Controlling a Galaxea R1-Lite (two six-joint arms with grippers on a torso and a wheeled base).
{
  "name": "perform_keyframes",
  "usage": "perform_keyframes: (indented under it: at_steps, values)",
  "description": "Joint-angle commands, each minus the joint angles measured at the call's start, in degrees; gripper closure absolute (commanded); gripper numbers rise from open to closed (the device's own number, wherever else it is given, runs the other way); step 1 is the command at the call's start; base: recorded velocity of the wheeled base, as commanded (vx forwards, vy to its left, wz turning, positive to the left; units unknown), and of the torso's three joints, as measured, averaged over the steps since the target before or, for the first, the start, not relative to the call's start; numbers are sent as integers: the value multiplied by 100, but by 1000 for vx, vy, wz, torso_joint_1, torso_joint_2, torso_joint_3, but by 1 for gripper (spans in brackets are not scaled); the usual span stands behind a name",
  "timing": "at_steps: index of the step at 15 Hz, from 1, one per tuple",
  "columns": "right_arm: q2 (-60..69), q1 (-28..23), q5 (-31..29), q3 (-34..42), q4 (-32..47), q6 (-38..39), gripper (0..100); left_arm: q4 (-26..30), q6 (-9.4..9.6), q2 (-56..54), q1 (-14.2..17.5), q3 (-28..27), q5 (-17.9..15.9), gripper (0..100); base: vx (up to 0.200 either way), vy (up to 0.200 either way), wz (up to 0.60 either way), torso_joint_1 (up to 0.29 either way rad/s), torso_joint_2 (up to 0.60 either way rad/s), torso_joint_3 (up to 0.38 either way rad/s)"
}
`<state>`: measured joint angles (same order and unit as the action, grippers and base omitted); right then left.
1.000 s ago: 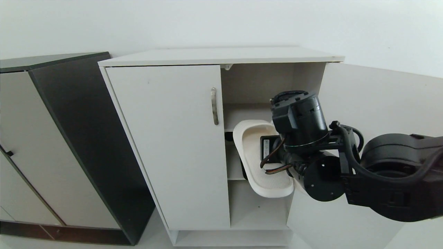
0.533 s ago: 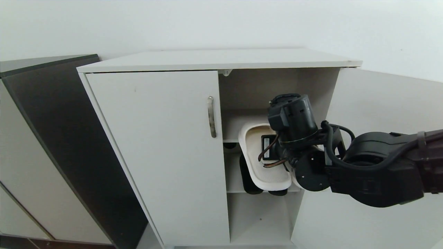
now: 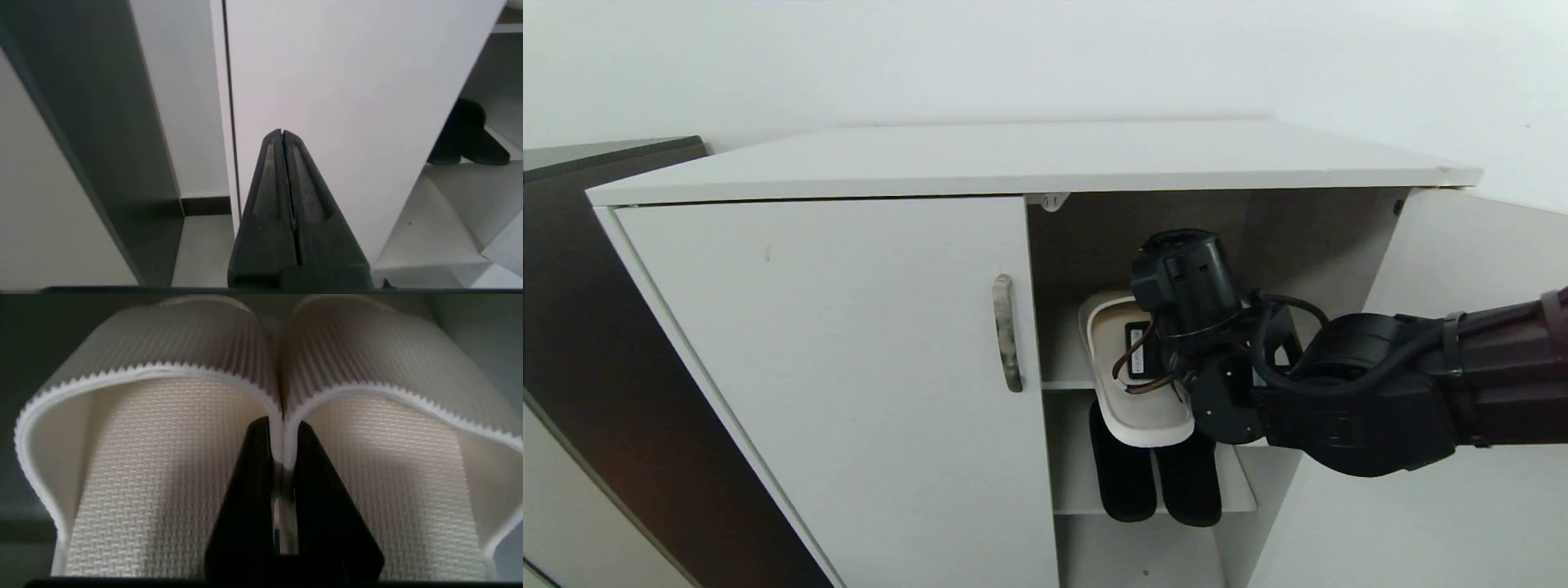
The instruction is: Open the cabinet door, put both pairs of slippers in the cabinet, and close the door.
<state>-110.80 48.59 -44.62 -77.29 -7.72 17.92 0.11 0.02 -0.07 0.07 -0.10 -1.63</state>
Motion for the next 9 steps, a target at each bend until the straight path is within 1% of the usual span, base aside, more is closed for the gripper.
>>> perform_keyframes:
  at_steps: [1,5,7,9]
  values:
    - [-65,1,-3,-41,-2,1,100,-2,-2,7,1,1,-4,100,0,0,0,0,0,0]
    - [-381,-113,-12,-524,33,-17,100,-2,-2,7,1,1,5,100,0,0,0,0,0,0]
    - [-724,-333,-12,-902,33,-25,100,-2,-2,7,1,1,5,100,0,0,0,0,0,0]
    - [-917,-438,-12,-1166,33,-131,100,-2,-11,7,1,1,5,100,0,0,0,0,0,0]
